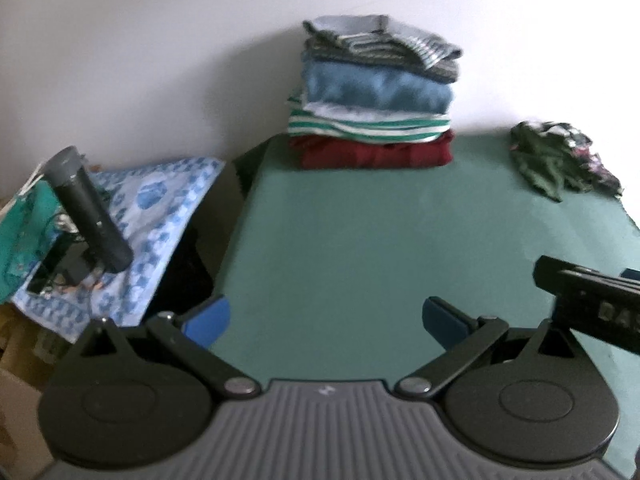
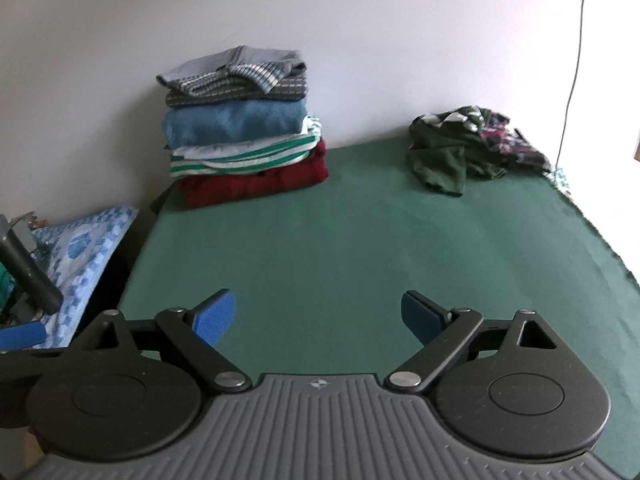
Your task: Fold clothes
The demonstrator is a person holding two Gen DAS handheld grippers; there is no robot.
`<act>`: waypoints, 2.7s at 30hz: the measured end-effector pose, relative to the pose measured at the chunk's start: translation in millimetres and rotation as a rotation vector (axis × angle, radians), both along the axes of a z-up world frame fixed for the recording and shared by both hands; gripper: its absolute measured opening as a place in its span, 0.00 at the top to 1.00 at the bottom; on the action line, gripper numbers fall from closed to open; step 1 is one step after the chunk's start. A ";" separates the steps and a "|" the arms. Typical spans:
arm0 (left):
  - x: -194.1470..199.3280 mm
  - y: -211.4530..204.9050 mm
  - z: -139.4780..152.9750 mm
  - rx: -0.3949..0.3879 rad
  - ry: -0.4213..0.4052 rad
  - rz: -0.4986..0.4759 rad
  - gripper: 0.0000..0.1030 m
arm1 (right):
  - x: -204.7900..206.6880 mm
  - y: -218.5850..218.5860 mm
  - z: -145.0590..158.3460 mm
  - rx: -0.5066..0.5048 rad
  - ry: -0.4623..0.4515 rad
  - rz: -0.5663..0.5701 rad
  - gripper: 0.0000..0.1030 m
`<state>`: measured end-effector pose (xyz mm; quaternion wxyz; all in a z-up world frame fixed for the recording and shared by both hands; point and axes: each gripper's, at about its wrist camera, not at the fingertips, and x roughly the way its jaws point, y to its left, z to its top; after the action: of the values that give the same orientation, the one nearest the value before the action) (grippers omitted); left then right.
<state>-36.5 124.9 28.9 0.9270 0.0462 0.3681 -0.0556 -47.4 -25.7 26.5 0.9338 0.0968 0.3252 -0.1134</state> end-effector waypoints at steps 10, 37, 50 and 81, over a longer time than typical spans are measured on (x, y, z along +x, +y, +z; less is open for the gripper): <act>-11.3 -0.3 2.1 0.004 -0.075 -0.022 0.01 | -9.6 -2.4 9.2 -0.056 0.012 -0.005 0.10; -20.1 12.3 13.2 -0.138 -0.017 -0.011 0.01 | -21.9 -0.6 10.0 -0.068 0.029 0.020 0.10; -10.0 10.3 6.1 -0.075 0.036 -0.001 0.01 | -25.1 -1.6 10.8 -0.067 0.026 -0.007 0.10; -0.7 3.3 8.6 -0.017 -0.008 0.010 0.01 | -8.7 1.6 7.8 -0.050 0.022 0.009 0.10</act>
<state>-37.2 128.2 37.5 0.9291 0.0367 0.3639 -0.0540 -56.1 -24.1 34.2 0.9328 0.0704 0.3331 -0.1183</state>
